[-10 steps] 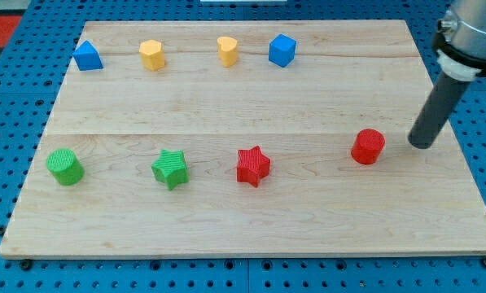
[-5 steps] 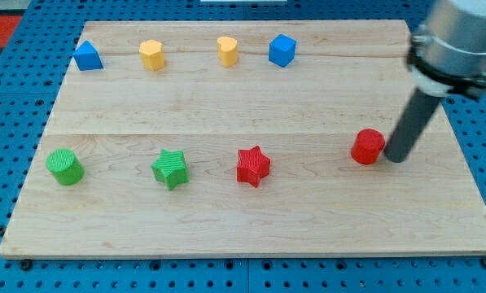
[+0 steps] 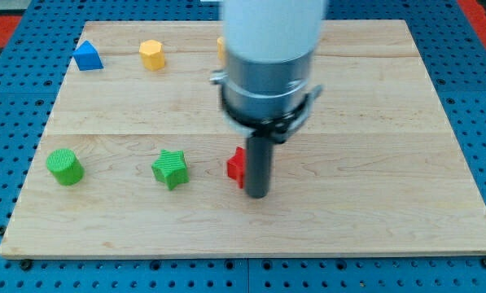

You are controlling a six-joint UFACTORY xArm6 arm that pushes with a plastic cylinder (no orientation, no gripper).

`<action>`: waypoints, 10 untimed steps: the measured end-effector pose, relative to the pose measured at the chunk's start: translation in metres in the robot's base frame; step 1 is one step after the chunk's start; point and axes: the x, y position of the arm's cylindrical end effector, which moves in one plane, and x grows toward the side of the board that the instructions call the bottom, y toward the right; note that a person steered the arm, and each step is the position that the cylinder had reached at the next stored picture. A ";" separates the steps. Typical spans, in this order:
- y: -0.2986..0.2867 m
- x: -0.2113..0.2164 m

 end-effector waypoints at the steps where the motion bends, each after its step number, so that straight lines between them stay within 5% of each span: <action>1: -0.006 -0.035; 4: -0.008 -0.155; 6: 0.084 -0.219; 7: 0.103 -0.301; 8: 0.055 -0.335; 10: 0.099 -0.283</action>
